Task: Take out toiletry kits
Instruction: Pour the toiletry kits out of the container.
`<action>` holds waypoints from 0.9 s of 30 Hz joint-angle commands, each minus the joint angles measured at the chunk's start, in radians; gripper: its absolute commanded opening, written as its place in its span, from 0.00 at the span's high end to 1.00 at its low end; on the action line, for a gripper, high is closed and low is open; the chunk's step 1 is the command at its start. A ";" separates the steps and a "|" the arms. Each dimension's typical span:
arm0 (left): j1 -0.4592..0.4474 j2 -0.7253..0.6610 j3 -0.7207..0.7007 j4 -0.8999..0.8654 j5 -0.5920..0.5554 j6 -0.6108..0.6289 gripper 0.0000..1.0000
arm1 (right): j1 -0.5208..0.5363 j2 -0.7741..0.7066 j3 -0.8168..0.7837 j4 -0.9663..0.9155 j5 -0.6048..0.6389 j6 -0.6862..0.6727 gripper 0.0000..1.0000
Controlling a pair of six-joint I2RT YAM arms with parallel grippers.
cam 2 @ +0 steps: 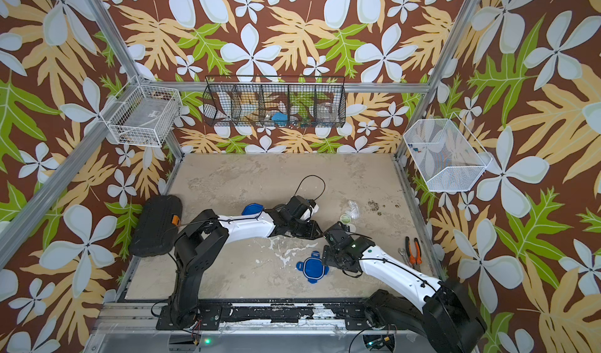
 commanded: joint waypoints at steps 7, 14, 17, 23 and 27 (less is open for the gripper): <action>0.005 -0.070 0.026 -0.041 -0.019 0.012 0.70 | 0.012 0.009 -0.015 -0.024 0.047 0.005 0.32; 0.013 -0.167 0.049 -0.102 -0.063 0.046 0.68 | 0.012 -0.026 0.083 -0.178 0.009 -0.023 0.38; 0.029 -0.235 0.037 -0.124 -0.083 0.066 0.66 | 0.009 -0.039 0.194 -0.339 -0.038 -0.083 0.38; 0.069 -0.408 -0.024 -0.144 -0.142 0.095 0.62 | -0.160 -0.025 0.259 -0.499 -0.377 -0.234 0.45; 0.089 -0.523 -0.082 -0.160 -0.178 0.116 0.58 | -0.270 0.040 0.213 -0.484 -0.522 -0.294 0.49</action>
